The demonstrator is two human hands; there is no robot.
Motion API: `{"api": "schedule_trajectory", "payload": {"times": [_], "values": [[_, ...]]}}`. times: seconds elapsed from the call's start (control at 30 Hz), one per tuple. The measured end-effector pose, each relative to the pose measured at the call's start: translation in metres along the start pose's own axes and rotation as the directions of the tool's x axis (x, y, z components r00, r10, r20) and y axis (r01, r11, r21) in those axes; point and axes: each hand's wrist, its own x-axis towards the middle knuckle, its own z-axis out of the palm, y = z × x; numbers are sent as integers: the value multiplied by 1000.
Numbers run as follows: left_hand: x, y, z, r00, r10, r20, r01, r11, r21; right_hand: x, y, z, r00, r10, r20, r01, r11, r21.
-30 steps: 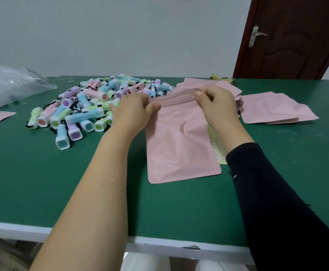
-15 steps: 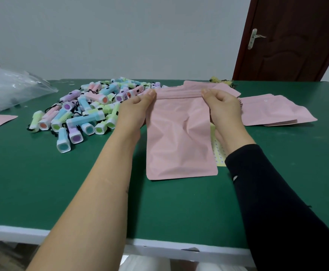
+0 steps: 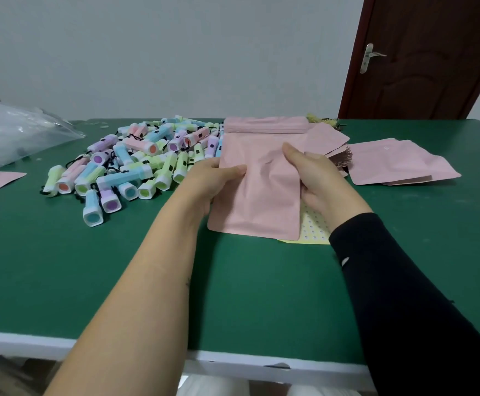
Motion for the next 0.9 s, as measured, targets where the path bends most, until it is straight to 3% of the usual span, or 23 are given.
{"api": "schedule_trajectory", "payload": {"times": [0.1, 0.23, 0.33, 0.43, 0.5, 0.57, 0.63, 0.7, 0.8, 0.9], "values": [[6, -6, -6, 989, -6, -150, 10, 1000, 24, -2, -3, -1, 998, 25, 50, -24, 1000, -13], [14, -15, -13, 930, 131, -345, -10, 944, 330, -6, -3, -25, 992, -91, -82, 65, 959, -276], [16, -21, -11, 910, 172, -378, 51, 856, 514, -6, 1, -47, 976, -209, -57, 143, 820, -554], [14, -19, -6, 878, 267, -397, 82, 735, 673, -6, 1, -69, 976, -208, 62, 180, 612, -770], [8, -14, 3, 851, 448, -274, -77, 623, 778, -8, -1, -82, 983, -121, 139, 182, 501, -846], [2, -10, 21, 837, 546, -32, -321, 539, 778, -13, -2, -88, 983, -19, 185, 172, 470, -866], [-5, -11, 44, 832, 509, 221, -485, 475, 734, -17, -1, -89, 973, 48, 226, 174, 490, -854], [-8, -18, 59, 830, 387, 403, -546, 409, 731, -19, 0, -88, 961, 95, 261, 182, 495, -849], [-7, -31, 64, 849, 254, 463, -525, 310, 793, -21, 2, -86, 952, 126, 278, 201, 429, -881], [-5, -33, 65, 868, 257, 426, -491, 313, 813, -22, 4, -80, 959, 112, 262, 202, 382, -902]]}}
